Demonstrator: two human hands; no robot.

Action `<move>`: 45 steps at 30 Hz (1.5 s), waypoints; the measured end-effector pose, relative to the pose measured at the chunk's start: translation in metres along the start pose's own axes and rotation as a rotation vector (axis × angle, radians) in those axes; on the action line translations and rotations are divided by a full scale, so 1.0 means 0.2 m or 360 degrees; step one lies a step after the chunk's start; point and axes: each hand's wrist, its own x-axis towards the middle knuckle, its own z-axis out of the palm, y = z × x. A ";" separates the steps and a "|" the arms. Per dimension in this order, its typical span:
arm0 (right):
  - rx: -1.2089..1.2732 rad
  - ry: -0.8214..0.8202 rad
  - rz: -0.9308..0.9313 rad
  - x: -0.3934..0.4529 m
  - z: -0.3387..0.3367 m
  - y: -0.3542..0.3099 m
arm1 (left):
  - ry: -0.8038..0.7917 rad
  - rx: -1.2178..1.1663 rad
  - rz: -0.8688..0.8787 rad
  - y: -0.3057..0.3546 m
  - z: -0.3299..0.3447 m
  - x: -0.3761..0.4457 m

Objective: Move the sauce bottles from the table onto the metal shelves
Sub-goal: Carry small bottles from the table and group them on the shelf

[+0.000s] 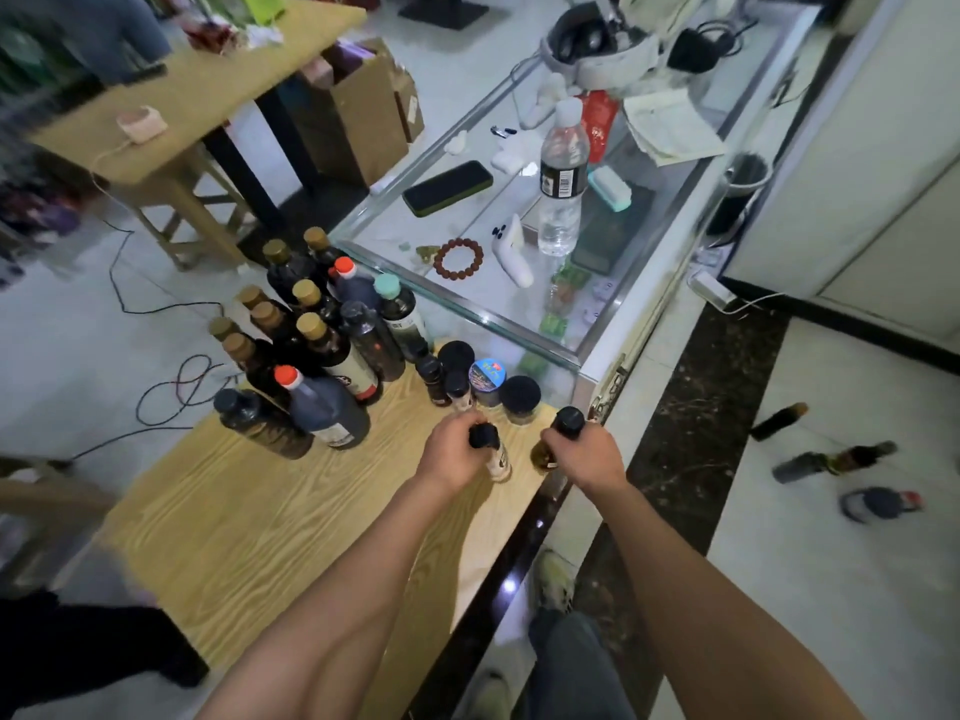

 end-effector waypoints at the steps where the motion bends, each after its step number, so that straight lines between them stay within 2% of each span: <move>1: 0.0044 0.0038 -0.0022 -0.06 -0.01 0.00 | 0.0003 -0.0175 -0.0005 0.00 -0.01 -0.03; 4: 0.0124 0.0150 -0.0081 -0.22 -0.06 0.00 | -0.0040 -0.0668 -0.0024 0.03 -0.04 -0.13; 6: 0.0134 0.0202 -0.0138 -0.33 -0.08 -0.02 | -0.0115 -0.0829 0.0046 0.07 -0.05 -0.19; 12: 0.0114 0.0372 -0.0194 -0.65 -0.22 0.03 | -0.0299 -0.0918 0.0273 0.29 0.02 -0.41; 17: 0.0365 0.0588 -0.0124 -0.89 -0.44 0.19 | -0.0497 -0.1052 0.0343 0.57 0.05 -0.59; 23: 0.0633 0.0823 -0.0059 -1.18 -0.68 0.44 | -0.0707 -0.0818 0.0708 0.96 0.14 -0.85; 27: 0.0810 0.1089 -0.0089 -1.47 -0.92 0.62 | -0.0895 -0.0717 0.0953 1.28 0.26 -1.14; 36: 0.0986 0.1627 -0.0230 -2.31 -1.54 1.17 | -0.1422 -0.0916 0.1256 2.00 0.66 -1.92; 39: 0.0977 0.1720 -0.0237 -2.62 -1.74 1.34 | -0.1561 -0.0919 0.1348 2.21 0.81 -2.19; 45: 0.0753 0.2084 -0.0199 -3.13 -2.09 1.75 | -0.1788 -0.0942 0.1478 2.62 1.16 -2.77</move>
